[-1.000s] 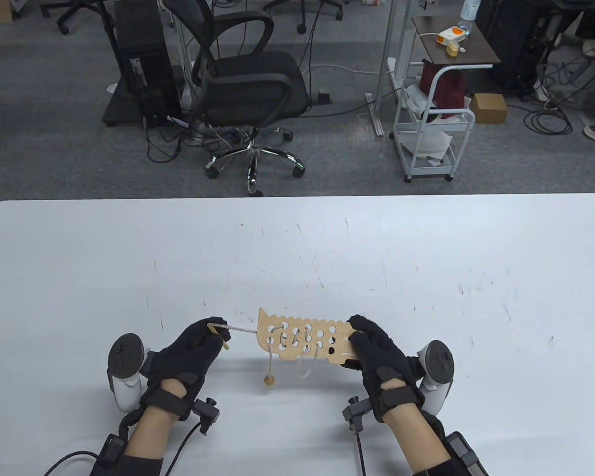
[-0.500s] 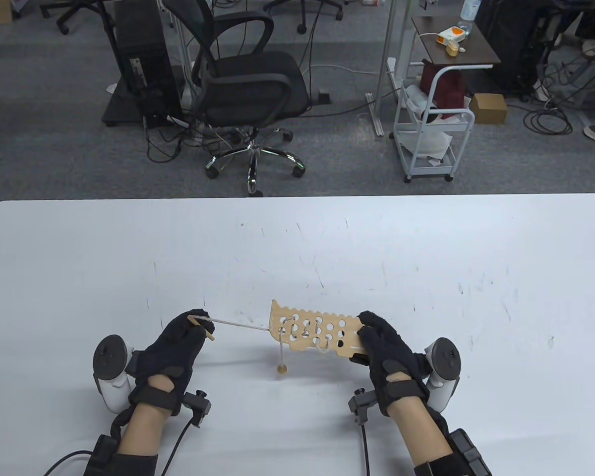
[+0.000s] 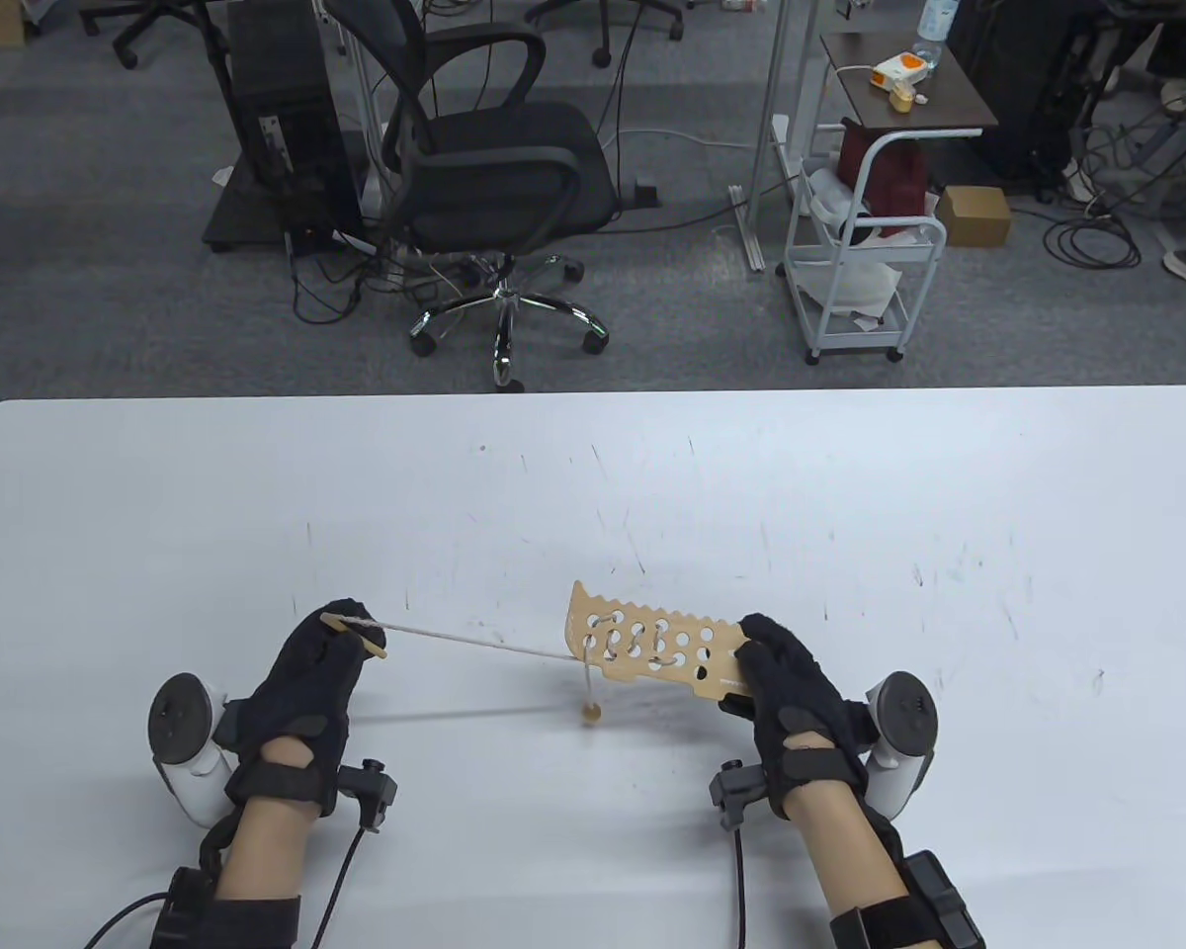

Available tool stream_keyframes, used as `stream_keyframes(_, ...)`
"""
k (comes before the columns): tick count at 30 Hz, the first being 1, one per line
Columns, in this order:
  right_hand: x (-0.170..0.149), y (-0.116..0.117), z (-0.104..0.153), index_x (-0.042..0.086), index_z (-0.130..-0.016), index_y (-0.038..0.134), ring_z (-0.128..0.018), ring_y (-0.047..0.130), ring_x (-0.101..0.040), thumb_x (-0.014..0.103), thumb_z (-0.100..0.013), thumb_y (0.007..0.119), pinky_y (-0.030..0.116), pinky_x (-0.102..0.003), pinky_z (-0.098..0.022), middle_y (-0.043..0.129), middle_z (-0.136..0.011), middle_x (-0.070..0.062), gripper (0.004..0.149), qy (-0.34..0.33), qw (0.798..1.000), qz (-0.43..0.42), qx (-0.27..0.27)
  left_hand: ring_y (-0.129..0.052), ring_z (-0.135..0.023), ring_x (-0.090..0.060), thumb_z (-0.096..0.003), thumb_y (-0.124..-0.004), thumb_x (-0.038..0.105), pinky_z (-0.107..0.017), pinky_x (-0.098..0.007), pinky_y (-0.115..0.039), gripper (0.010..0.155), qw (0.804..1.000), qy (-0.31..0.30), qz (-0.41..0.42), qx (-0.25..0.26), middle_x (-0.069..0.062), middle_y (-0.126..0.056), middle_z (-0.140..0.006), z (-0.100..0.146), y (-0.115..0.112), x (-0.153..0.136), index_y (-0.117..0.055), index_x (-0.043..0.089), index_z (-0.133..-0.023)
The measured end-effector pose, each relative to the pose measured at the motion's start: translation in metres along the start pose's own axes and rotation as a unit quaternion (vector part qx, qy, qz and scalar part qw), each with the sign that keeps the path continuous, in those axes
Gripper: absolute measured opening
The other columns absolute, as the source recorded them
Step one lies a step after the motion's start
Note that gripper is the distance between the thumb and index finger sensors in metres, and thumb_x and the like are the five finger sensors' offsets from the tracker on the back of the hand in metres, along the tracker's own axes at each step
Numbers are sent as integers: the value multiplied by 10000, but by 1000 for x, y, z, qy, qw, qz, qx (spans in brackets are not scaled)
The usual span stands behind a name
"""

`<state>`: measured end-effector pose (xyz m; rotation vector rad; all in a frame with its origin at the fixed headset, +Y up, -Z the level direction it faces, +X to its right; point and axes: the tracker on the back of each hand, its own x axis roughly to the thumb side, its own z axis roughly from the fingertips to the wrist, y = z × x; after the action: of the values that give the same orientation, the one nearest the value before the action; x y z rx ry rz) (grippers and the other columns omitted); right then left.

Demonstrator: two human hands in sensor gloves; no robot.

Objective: Thread rope through all holes on crocodile lacing toy

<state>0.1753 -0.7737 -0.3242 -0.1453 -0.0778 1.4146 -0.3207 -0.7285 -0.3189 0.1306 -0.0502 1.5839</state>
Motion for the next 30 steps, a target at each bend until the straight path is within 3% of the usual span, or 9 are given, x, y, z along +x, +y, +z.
stream_keyframes(8, -1, -1, -1, 68, -941, 649, -573, 1025, -285, 288, -493, 767, 810, -432, -432, 915, -792, -119, 513, 0, 1000, -1, -4, -794, -913, -278, -448, -832, 473, -759, -591, -507, 454, 1000, 1, -4, 6, 35, -847, -928, 0, 2, -1, -831, 436, -900)
stream_keyframes(14, 3, 10, 5, 67, -937, 653, -566, 1028, -287, 287, -489, 770, 813, -433, -425, 919, -786, -120, 513, -13, 1000, 1, 19, -851, -850, -280, -449, -818, 439, -746, -603, -523, 470, 1000, 5, -16, -12, 31, -898, -848, -2, -7, -2, -817, 360, -912)
stream_keyframes(22, 8, 25, 14, 66, -934, 657, -565, 1029, -284, 289, -487, 771, 814, -432, -425, 922, -783, -118, 512, -25, 998, -1, 55, -838, -820, -305, -462, -789, 337, -746, -610, -499, 700, 998, 11, -58, -29, 16, -880, -816, -3, -18, -5, -473, 479, -1069)
stream_keyframes(27, 10, 30, 18, 67, -934, 658, -564, 1029, -286, 289, -488, 771, 813, -432, -425, 920, -785, -119, 511, -28, 997, -6, 70, -860, -812, -308, -455, -805, 335, -740, -610, -517, 634, 993, 30, -93, -60, 1, -904, -811, -4, -26, -8, -598, 465, -1039)
stream_keyframes(30, 11, 34, 21, 67, -934, 657, -565, 1029, -286, 289, -488, 771, 813, -433, -424, 922, -784, -117, 511, -29, 996, -10, 81, -922, -792, -289, -442, -844, 351, -725, -601, -568, 589, 990, 34, -121, -62, 16, -961, -799, -4, -30, -9, -677, 378, -1006)
